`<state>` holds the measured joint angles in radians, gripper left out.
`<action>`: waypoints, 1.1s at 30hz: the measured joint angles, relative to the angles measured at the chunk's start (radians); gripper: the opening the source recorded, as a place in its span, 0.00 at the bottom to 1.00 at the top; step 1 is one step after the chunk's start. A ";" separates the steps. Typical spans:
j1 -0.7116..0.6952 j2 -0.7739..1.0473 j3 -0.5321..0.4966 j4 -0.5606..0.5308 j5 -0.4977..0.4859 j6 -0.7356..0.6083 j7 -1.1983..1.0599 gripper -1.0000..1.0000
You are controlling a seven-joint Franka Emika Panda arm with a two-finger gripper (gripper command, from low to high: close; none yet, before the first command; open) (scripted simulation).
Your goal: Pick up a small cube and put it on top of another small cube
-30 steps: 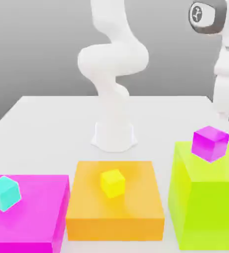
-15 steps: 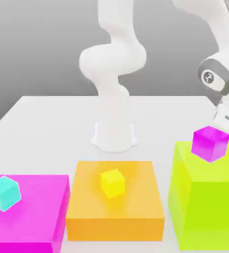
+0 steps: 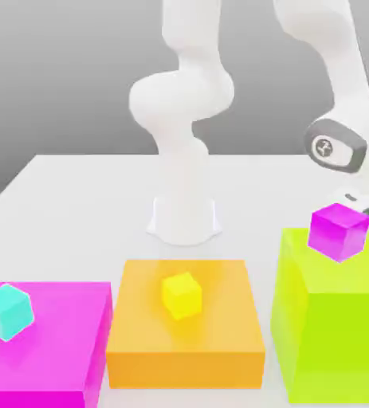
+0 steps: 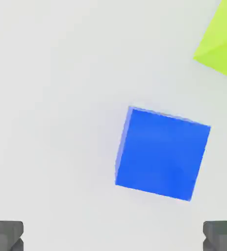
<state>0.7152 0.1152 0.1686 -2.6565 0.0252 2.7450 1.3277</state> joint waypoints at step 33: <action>0.048 -0.148 -0.064 0.192 0.102 -0.331 -0.005 0.00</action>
<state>0.7633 -0.0330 0.1046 -2.4647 0.1270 2.4136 1.3224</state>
